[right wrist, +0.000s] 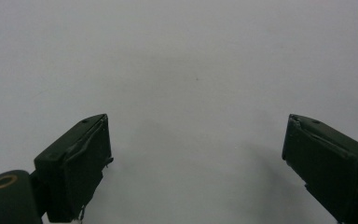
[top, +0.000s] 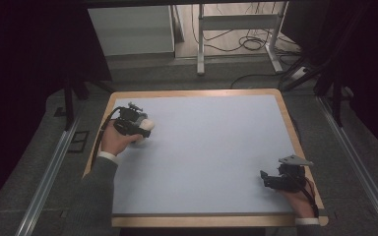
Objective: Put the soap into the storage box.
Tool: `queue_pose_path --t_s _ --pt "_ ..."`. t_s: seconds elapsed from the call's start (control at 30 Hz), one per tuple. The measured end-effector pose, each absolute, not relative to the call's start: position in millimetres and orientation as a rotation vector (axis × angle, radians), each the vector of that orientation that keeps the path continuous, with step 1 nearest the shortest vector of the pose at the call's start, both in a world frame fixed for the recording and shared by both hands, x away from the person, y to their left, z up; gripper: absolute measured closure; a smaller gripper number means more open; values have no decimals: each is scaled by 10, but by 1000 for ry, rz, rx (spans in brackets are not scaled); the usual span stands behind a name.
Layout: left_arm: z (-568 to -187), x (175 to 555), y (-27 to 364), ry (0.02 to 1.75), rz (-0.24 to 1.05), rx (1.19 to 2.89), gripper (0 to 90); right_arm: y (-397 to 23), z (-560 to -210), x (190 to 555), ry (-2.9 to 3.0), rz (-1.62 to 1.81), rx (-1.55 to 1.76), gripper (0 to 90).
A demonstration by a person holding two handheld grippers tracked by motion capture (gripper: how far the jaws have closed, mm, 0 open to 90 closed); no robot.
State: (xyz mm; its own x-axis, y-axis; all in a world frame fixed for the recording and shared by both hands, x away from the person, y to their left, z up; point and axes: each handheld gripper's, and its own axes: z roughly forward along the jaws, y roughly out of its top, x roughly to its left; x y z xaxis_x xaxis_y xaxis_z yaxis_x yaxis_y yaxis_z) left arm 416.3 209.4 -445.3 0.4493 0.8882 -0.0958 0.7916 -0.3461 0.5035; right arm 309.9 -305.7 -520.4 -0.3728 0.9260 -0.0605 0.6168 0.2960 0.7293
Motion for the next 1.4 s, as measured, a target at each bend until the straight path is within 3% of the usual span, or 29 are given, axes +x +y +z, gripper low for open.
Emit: queue_pose_path --t_s 1.4 --pt "-4657 4614 2358 1626 282 2122 497 -3090 -5212 3105 2088 846 1381 77"
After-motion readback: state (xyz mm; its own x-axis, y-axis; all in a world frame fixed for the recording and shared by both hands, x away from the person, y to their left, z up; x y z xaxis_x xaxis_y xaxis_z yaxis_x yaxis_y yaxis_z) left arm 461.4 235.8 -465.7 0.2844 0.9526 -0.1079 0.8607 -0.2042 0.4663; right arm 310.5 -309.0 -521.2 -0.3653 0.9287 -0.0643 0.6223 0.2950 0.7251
